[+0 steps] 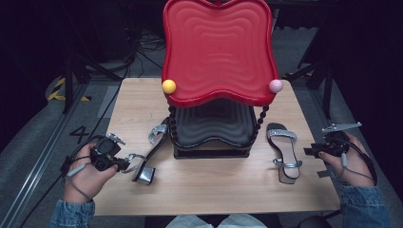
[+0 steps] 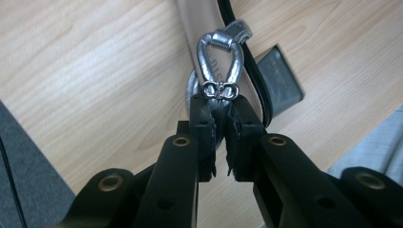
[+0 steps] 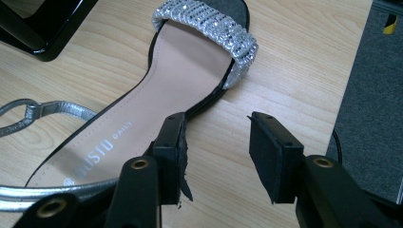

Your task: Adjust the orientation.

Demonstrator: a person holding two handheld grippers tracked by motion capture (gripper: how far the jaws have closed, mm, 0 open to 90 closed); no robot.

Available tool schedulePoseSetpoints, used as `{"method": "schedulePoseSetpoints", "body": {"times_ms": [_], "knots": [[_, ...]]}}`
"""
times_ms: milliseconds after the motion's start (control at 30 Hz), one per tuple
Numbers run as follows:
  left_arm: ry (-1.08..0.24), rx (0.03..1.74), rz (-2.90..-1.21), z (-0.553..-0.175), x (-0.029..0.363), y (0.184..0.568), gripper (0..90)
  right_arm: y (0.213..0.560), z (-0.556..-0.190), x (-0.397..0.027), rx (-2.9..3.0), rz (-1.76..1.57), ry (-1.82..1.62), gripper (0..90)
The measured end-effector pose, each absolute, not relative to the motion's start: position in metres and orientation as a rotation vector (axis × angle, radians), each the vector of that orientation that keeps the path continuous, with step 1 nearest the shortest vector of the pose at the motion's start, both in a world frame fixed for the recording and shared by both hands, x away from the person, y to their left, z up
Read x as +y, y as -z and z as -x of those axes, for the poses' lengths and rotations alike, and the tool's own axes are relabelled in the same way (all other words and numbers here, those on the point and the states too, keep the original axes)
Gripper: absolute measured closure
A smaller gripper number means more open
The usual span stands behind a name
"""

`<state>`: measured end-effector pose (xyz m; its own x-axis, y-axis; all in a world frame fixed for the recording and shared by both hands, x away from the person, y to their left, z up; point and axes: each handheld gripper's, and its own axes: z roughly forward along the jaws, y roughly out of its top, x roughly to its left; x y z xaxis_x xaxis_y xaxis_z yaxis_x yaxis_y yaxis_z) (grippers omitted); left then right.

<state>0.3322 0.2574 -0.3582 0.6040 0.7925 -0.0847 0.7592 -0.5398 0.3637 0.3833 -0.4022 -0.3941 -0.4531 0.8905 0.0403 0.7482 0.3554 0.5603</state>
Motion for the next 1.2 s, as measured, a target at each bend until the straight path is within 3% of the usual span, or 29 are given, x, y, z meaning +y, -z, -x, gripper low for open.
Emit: {"method": "schedulePoseSetpoints", "body": {"times_ms": [433,467,533,567,633,800,1067,1200], "knots": [[-0.087,1.135,-2.570,-0.335,0.225,0.357,82.2,0.396,-0.377,-0.407,2.345,-1.464,-0.744,57.4],[-0.070,1.126,-2.568,-0.335,0.225,0.357,79.8,0.396,-0.377,-0.407,2.348,-1.467,-0.740,57.2],[-0.043,1.116,-2.533,-0.336,0.225,0.357,63.2,0.396,-0.377,-0.407,2.347,-1.466,-0.742,57.1],[-0.051,1.123,-2.487,-0.336,0.226,0.355,63.2,0.396,-0.377,-0.407,2.348,-1.462,-0.741,57.0],[-0.071,1.164,-2.424,-0.337,0.227,0.352,43.7,0.397,-0.377,-0.406,2.350,-1.461,-0.738,56.6],[-0.101,1.255,-2.352,-0.348,0.224,0.353,27.1,0.398,-0.376,-0.404,2.349,-1.463,-0.734,55.8],[-0.112,1.344,-2.360,-0.372,0.210,0.366,22.6,0.400,-0.370,-0.408,2.340,-1.479,-0.729,55.0],[-0.107,1.328,-2.444,-0.384,0.203,0.378,21.1,0.401,-0.366,-0.411,2.332,-1.489,-0.724,54.6]]}}
